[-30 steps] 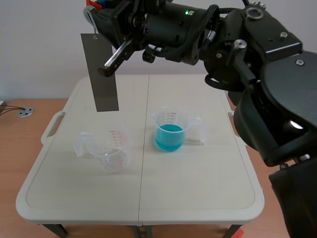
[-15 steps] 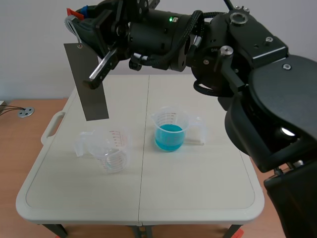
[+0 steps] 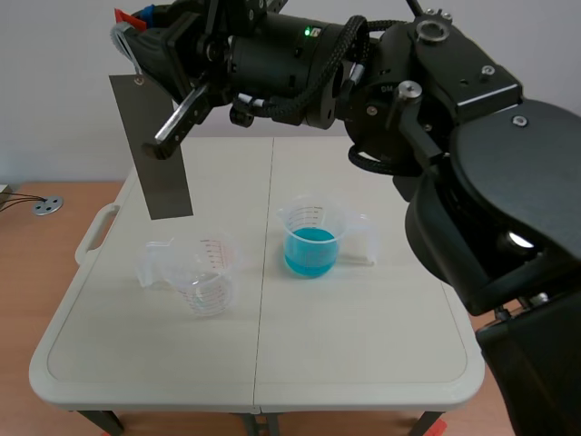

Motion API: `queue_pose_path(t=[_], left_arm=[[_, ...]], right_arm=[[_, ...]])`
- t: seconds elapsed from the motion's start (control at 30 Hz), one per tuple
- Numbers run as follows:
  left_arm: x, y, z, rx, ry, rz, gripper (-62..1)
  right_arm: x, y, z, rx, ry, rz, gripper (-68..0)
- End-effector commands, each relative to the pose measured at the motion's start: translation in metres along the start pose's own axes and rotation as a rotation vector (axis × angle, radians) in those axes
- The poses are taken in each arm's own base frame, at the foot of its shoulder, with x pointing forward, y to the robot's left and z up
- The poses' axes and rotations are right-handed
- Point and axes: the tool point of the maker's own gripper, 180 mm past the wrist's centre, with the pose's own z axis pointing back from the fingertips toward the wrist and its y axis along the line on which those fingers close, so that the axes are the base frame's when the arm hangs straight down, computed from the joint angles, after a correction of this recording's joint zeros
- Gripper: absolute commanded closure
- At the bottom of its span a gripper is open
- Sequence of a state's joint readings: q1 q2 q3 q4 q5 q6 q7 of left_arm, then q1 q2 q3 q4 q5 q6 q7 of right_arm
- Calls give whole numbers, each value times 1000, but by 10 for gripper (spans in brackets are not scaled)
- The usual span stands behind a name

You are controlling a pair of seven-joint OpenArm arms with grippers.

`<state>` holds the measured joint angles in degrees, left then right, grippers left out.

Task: Hold the metal plate by the orange handle, dip it into the blue solution, take it out and point at it, then put the plate back in the beaker on the left.
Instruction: 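Put the plate into the left beaker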

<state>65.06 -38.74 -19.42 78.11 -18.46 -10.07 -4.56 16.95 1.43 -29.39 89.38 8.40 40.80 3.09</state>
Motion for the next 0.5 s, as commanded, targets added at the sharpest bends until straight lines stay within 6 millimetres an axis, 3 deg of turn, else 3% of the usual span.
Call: queue_pose_path(t=[0.0, 0.47], left_arm=[[4, 0, -1, -1, -13, 0, -23], [4, 0, -1, -1, -13, 1, -23]], right_arm=[[10, -1, -3, 1, -41, -2, -15], [-19, -2, -2, -6, -23, -82, -15]])
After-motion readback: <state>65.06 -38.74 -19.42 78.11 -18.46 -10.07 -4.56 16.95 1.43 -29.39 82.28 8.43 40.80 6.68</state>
